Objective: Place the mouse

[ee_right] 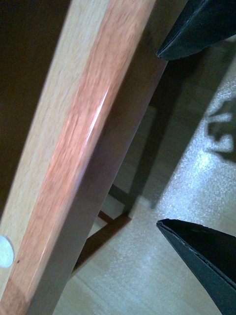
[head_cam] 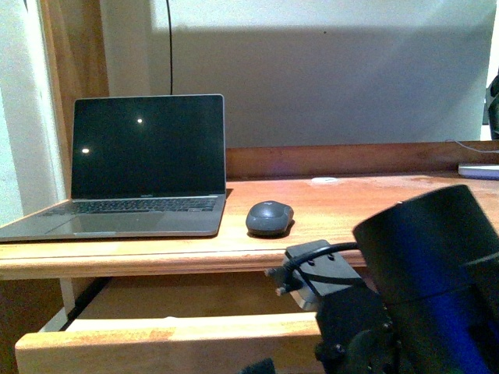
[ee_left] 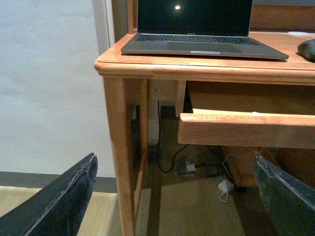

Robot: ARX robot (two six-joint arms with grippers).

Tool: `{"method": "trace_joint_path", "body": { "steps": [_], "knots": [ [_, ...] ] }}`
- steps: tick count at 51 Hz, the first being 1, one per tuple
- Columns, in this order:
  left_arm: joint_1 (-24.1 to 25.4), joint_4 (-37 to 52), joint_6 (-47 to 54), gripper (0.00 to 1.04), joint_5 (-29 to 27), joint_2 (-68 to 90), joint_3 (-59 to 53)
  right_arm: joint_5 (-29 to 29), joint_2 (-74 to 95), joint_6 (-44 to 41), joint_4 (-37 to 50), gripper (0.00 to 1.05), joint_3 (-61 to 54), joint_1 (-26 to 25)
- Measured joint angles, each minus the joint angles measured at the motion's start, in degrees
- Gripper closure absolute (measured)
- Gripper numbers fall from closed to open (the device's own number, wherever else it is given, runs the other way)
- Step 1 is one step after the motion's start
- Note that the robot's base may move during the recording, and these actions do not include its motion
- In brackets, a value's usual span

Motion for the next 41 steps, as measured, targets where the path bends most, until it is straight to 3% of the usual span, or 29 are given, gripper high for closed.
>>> {"method": "trace_joint_path", "body": {
  "steps": [41],
  "knots": [
    [0.0, 0.0, 0.0, 0.08, 0.0, 0.0, 0.0, 7.5, 17.7, 7.2, 3.5, 0.07, 20.4, 5.6]
  ]
}}
